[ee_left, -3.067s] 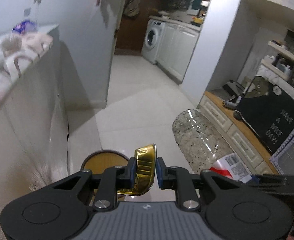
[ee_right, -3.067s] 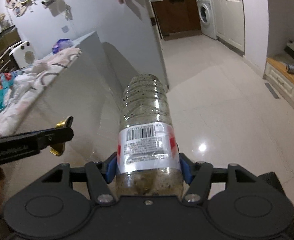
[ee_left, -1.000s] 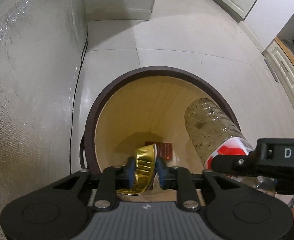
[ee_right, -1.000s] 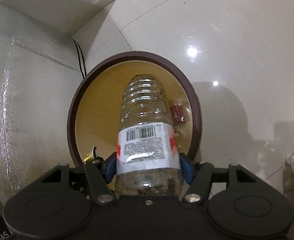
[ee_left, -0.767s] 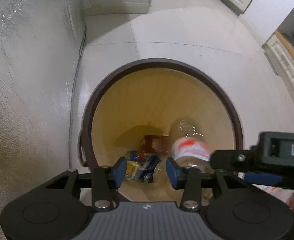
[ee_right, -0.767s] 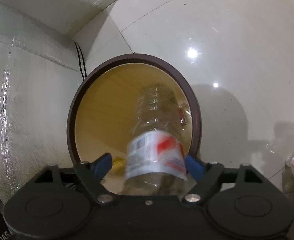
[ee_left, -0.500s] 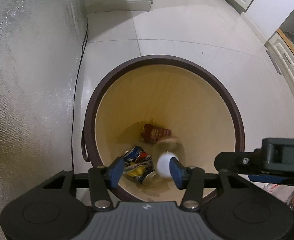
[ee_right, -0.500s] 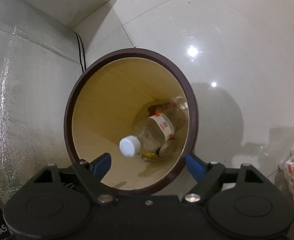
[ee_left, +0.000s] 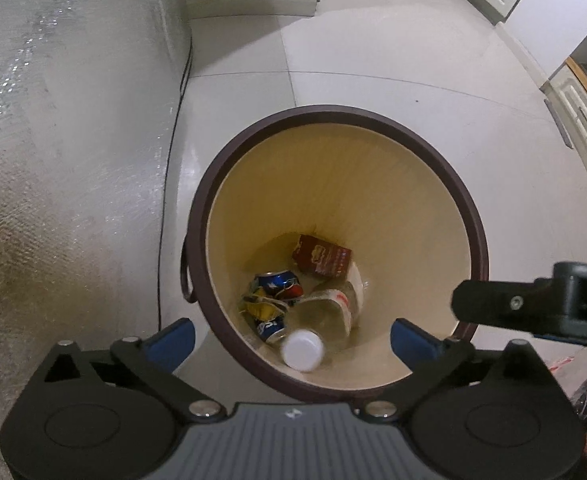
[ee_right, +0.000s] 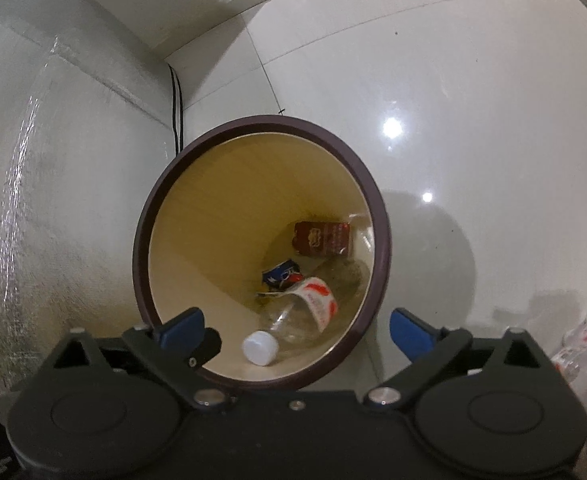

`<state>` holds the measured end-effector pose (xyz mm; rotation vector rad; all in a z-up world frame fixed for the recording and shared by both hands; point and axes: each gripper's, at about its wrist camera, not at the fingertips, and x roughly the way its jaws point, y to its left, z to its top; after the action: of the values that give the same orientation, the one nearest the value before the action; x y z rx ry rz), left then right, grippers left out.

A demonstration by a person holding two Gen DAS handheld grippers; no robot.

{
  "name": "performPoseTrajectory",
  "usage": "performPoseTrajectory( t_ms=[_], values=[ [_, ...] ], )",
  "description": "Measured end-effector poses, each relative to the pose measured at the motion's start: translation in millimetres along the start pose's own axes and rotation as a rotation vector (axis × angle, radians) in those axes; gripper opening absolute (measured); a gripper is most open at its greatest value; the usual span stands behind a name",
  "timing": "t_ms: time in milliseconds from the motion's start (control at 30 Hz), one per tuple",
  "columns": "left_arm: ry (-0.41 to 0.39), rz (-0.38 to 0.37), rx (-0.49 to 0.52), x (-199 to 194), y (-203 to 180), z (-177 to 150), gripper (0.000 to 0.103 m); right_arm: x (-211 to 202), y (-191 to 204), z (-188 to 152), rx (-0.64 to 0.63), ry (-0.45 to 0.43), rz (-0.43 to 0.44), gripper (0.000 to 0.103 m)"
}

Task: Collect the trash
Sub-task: 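Raise both open tools away from the wastebasket back toward the table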

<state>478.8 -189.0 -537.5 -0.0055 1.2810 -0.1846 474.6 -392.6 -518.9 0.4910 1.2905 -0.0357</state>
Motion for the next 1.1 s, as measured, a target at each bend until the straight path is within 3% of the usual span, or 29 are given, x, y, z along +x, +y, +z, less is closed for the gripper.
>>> performPoseTrajectory(
  t_ms=[633,1100],
  values=[
    [-0.028,0.039,-0.041,-51.6,10.8,-15.9,0.103,-31.7,4.4,-12.2,-0.147,-0.054,-0.071,0.103],
    [-0.099,0.054,-0.061,-119.7,14.1,-34.0,0.103,-81.2,-2.1,-44.2,-0.186,-0.101,-0.111,0.103]
  ],
)
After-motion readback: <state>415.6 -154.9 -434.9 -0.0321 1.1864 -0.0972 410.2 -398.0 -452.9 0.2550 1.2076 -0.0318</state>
